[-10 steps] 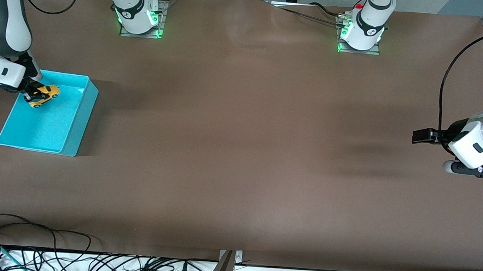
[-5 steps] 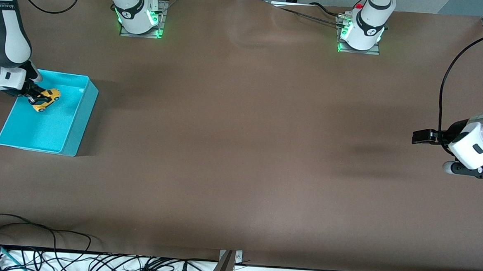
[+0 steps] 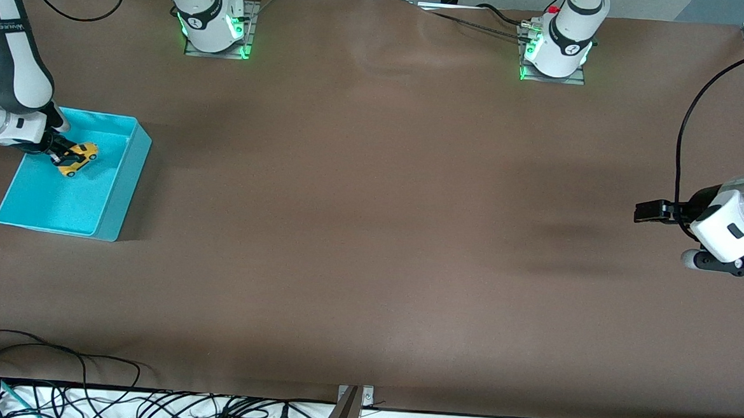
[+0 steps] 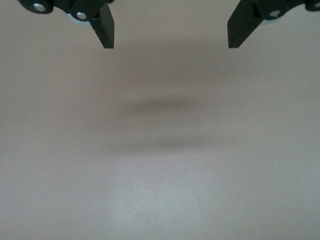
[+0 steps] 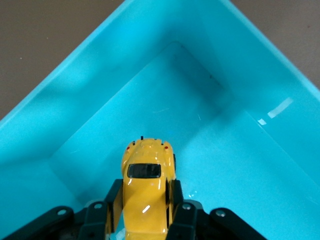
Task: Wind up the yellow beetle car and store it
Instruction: 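Open the right gripper and lift it out of the box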
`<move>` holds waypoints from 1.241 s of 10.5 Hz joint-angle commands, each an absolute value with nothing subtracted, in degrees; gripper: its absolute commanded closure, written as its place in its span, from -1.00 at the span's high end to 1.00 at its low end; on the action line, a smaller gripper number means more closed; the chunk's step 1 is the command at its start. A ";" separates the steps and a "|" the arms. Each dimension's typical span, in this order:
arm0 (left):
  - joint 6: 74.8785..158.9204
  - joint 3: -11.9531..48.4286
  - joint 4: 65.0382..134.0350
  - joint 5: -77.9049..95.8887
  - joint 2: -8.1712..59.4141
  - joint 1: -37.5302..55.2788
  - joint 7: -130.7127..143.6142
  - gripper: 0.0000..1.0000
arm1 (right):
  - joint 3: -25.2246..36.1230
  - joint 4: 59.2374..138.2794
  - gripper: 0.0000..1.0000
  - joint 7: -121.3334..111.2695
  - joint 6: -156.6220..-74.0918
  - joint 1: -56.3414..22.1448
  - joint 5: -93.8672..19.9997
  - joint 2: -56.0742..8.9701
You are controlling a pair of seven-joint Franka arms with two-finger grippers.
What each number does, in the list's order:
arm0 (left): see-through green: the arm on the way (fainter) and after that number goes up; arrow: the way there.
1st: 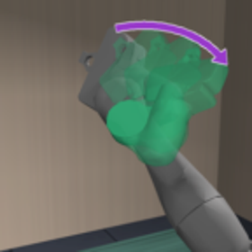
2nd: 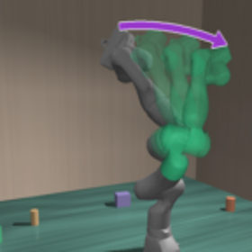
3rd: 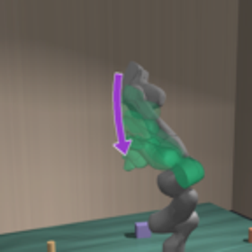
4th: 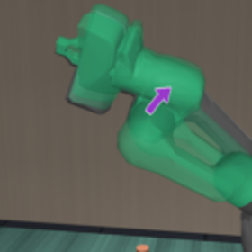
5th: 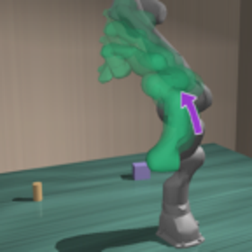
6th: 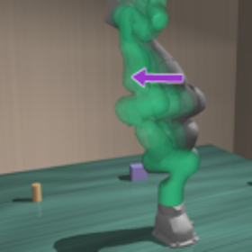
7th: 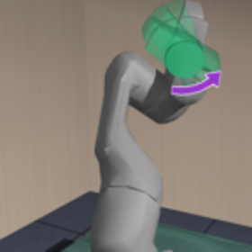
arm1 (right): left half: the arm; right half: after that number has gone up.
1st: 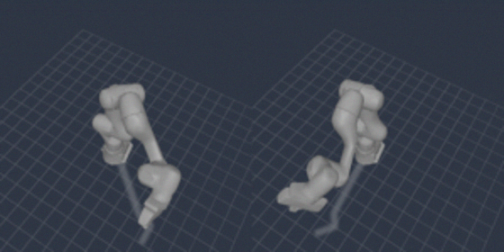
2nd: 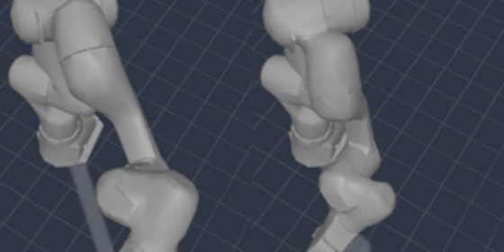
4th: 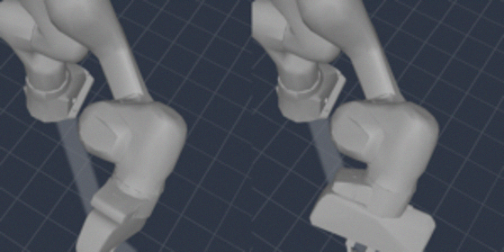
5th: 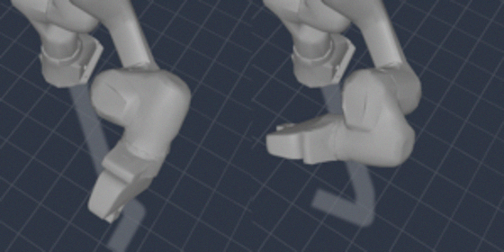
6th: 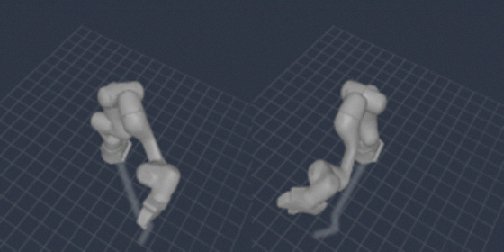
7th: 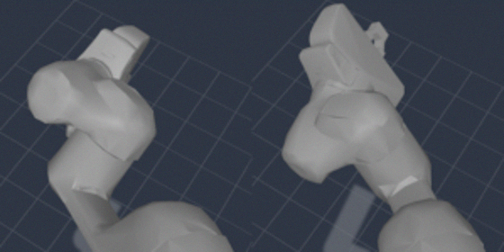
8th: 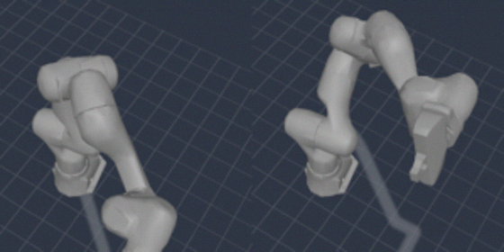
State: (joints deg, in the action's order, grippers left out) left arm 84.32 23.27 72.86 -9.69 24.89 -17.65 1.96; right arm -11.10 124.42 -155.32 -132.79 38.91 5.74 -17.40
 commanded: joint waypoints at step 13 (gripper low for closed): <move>83.32 23.03 71.63 -9.23 25.49 -17.40 0.62 1.00 | -12.03 119.11 1.00 -143.21 -121.50 40.08 5.98 -12.76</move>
State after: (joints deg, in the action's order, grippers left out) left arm 84.32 23.26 72.86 -9.68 25.20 -17.59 1.96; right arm -10.39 121.16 -148.27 -127.10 40.58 5.78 -16.39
